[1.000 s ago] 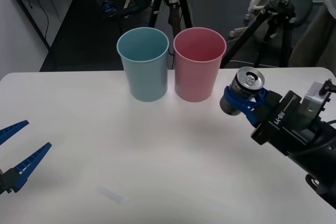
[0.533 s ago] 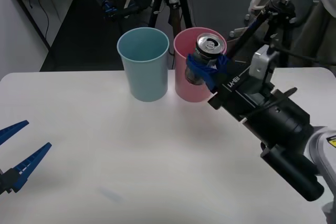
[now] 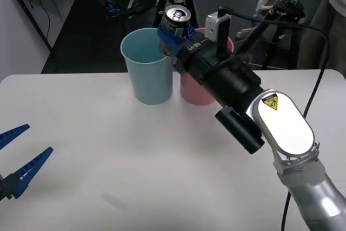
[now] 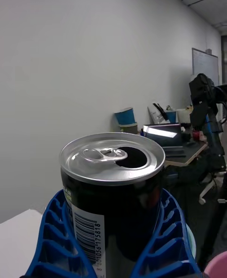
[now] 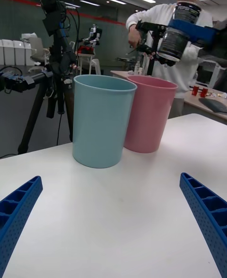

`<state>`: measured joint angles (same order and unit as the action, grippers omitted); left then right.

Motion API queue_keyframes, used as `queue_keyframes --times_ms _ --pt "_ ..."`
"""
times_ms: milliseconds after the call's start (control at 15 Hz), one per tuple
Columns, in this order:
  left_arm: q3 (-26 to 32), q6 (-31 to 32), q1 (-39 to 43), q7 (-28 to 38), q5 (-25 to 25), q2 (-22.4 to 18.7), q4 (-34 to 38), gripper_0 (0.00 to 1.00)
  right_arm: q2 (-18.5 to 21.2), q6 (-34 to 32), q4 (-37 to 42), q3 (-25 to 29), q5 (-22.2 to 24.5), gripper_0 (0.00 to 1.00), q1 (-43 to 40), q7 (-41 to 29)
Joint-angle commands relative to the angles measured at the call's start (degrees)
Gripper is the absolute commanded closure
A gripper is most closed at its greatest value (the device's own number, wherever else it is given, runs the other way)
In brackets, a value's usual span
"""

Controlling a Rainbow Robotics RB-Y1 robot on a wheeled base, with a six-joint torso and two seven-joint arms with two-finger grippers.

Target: Grasp the object on the table and drop it into the matching bin: aluminum can to the light blue bin, PET bottle to the pink bin.

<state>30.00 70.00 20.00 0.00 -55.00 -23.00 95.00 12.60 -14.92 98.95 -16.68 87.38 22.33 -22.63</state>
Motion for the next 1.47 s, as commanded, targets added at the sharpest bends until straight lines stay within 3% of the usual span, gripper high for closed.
queue_keyframes --times_ms 67,333,800,1267,1333,1400,1467 --pt "0.0 0.0 0.0 0.0 0.0 0.0 0.0 0.0 -2.6 3.4 -9.0 -0.5 0.8 1.0 7.0 0.1" --pt "0.0 0.0 0.0 0.0 0.0 0.0 0.0 0.0 -4.4 10.0 -21.8 -2.7 0.7 1.0 17.1 -0.3" --pt "0.0 0.0 0.0 0.0 0.0 0.0 0.0 0.0 -7.4 12.7 -40.7 -2.8 0.4 1.0 28.8 -1.0" --pt "0.0 0.0 0.0 0.0 0.0 0.0 0.0 0.0 -7.9 12.8 -41.5 -3.3 0.2 1.0 29.4 -1.1" --pt "0.0 0.0 0.0 0.0 0.0 0.0 0.0 0.0 -7.9 13.0 -41.5 -3.3 0.2 0.46 29.4 -1.1" --pt "0.0 0.0 0.0 0.0 0.0 0.0 0.0 0.0 -7.9 13.2 -41.5 -3.3 0.2 0.05 29.4 -1.0" --pt "0.0 0.0 0.0 0.0 0.0 0.0 0.0 0.0 -7.9 13.2 -41.4 -3.3 0.2 0.0 29.4 -0.8"
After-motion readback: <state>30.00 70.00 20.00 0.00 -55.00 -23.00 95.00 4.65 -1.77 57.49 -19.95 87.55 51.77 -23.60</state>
